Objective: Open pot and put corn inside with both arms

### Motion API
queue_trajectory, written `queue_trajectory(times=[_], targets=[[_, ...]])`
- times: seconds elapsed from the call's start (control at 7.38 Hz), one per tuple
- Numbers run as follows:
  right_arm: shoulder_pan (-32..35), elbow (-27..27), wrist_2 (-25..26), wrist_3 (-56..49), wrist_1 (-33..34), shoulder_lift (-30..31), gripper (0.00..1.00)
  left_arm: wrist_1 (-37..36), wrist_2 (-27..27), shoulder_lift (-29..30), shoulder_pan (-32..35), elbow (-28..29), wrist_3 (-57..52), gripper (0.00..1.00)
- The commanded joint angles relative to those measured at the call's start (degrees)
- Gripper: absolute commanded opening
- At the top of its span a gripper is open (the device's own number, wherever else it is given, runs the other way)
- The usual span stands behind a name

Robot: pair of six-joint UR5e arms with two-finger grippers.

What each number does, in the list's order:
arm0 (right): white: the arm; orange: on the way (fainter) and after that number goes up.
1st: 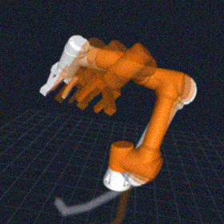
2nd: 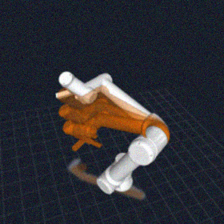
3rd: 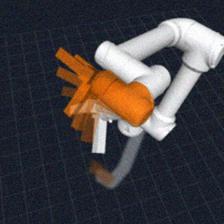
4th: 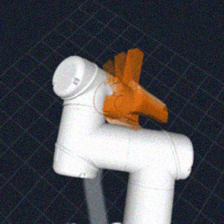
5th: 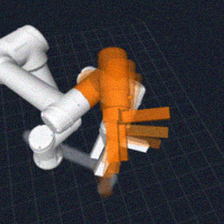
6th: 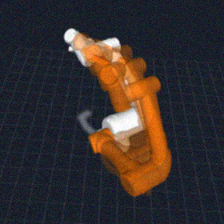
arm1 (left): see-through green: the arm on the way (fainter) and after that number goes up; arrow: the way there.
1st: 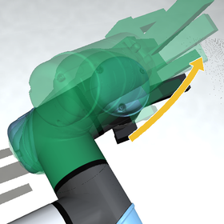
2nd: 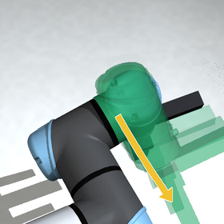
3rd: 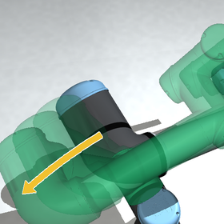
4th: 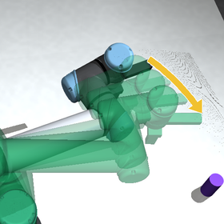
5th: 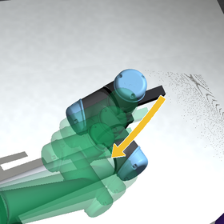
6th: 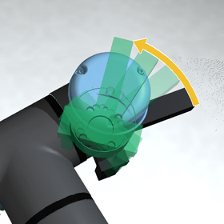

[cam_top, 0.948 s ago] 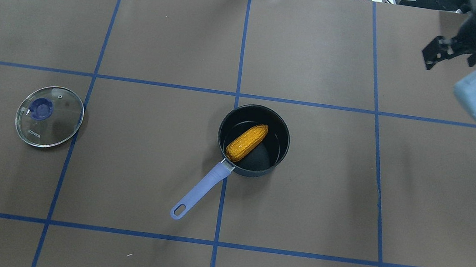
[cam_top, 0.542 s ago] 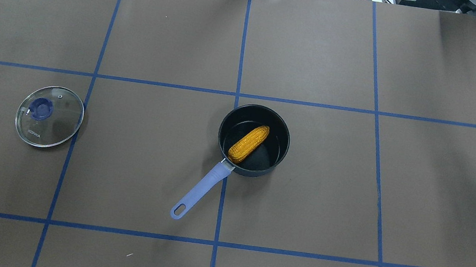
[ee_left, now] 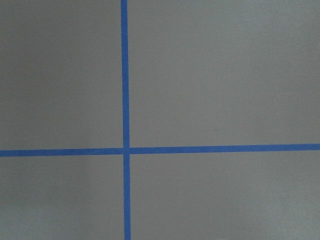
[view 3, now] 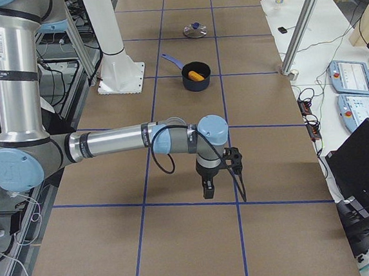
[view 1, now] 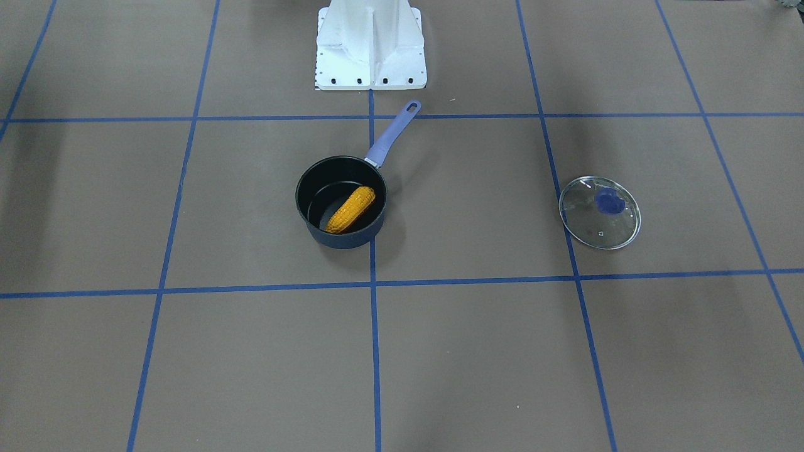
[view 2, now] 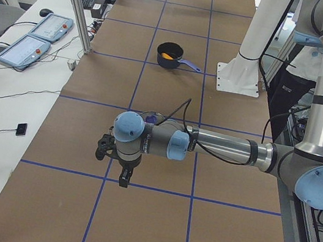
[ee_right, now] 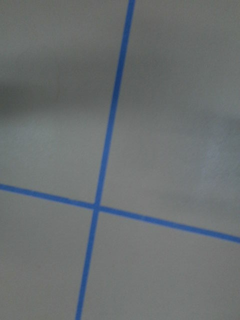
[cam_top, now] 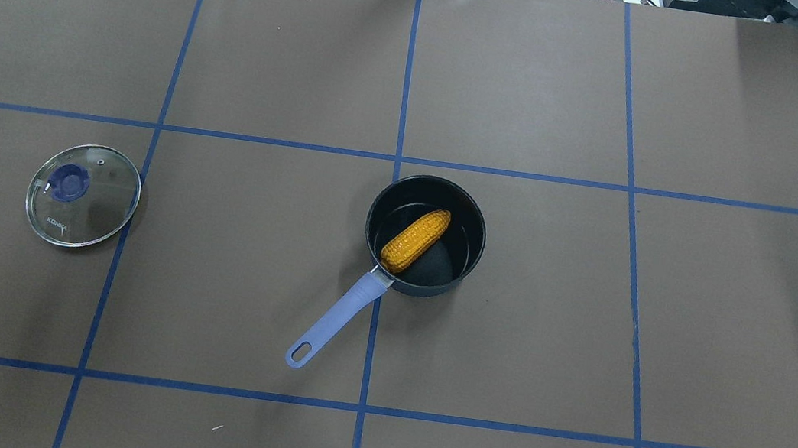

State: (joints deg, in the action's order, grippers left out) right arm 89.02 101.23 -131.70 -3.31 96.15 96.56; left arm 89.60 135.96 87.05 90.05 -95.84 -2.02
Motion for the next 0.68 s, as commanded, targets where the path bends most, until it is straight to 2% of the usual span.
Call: queue_trajectory(times=[0.0, 0.54], targets=[[0.89, -0.33, -0.58, -0.12, -4.64, 3.2, 1.0, -0.04, -0.08, -0.12, -0.23, -0.14, 0.0, 0.98], [0.89, -2.08, 0.03, 0.41, -4.83, 3.11, 1.0, -0.04, -0.08, -1.0, -0.23, -0.14, 0.0, 0.98]])
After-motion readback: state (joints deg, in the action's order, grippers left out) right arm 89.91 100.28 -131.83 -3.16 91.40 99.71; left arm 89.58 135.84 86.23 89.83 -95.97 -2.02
